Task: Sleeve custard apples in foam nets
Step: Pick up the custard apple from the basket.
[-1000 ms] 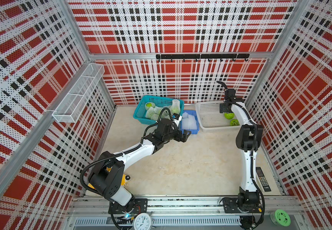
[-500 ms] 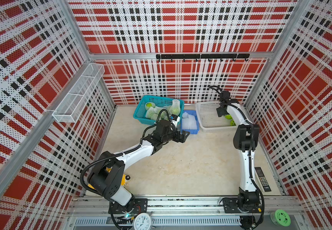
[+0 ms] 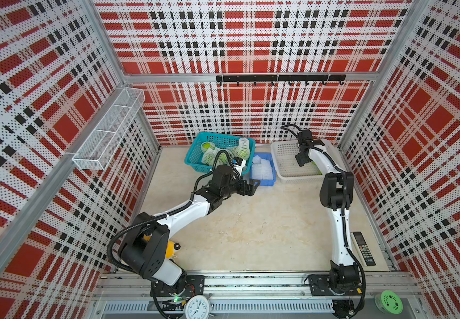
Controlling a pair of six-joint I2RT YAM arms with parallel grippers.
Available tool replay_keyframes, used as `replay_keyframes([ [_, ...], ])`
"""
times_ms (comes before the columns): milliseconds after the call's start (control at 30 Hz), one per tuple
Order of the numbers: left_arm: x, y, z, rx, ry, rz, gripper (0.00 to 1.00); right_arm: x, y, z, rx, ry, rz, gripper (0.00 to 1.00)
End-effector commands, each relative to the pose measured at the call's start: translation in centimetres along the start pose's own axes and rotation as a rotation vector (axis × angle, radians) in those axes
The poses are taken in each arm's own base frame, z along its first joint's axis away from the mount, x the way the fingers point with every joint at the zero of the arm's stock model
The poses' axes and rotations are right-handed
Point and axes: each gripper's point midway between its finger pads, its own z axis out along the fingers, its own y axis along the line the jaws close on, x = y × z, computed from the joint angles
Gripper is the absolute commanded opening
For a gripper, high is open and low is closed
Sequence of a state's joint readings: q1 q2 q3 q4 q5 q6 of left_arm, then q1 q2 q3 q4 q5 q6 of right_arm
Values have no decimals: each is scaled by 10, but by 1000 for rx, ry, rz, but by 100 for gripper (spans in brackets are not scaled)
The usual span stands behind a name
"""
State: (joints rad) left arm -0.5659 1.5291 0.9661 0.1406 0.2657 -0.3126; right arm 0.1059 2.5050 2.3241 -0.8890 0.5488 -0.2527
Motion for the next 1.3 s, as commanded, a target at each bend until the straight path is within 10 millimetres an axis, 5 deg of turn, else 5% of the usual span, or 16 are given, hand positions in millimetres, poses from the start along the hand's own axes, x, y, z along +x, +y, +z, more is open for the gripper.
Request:
replay_keyframes([
  [0, -15, -8, -3, 20, -23, 9, 100, -1, 0, 9, -1, -10, 8, 99],
  [667, -8, -5, 4, 4, -5, 15, 99, 13, -8, 35, -49, 33, 86, 98],
  [1033, -6, -3, 3, -2, 1, 5, 100, 11, -4, 43, -75, 18, 125, 80],
  [1267, -3, 0, 1, -15, 4, 7, 99, -6, -6, 33, -109, -47, 178, 91],
])
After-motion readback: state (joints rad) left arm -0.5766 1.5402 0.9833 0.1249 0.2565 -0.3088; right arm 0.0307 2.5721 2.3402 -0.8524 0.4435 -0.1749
